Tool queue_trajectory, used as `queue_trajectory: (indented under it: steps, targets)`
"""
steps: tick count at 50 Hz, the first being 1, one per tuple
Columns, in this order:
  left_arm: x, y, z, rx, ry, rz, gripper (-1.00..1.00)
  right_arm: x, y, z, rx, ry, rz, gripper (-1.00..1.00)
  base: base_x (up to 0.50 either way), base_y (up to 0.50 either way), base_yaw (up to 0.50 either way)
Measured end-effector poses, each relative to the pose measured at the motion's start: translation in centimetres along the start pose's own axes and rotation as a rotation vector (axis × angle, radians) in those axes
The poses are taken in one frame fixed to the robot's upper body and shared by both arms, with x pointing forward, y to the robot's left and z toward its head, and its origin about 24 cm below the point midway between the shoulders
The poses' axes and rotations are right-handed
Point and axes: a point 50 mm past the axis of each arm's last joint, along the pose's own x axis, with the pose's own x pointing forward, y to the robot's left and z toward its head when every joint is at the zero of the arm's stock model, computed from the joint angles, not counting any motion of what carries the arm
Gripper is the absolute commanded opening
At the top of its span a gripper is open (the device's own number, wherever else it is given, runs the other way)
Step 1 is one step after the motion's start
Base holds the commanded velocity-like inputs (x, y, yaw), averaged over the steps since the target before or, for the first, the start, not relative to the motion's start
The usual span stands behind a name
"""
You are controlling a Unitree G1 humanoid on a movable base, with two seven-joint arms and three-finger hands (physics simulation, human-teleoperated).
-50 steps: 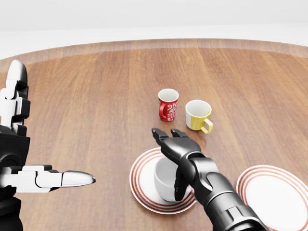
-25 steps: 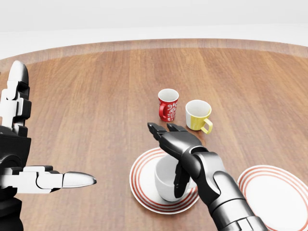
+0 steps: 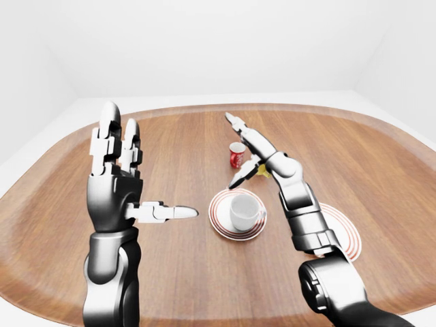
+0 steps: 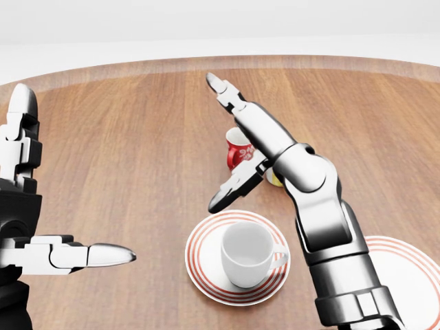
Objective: Put the white mug on the left plate.
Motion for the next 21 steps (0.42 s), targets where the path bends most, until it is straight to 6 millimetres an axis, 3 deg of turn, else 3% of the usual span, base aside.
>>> queue_trajectory:
  steps: [9, 21]
  targets:
    - [0.0, 0.1, 0.0, 0.001, -0.001, 0.002, 1.0, -0.4, -2.0, 0.9, 0.206, -0.124, -0.081, 1.0, 0.0, 0.0, 0.0]
    - [0.0, 0.1, -0.1, 0.002, 0.003, 0.003, 1.0, -2.0, -2.3, -1.6, 0.444, -0.142, -0.16, 1.0, 0.0, 0.0, 0.0]
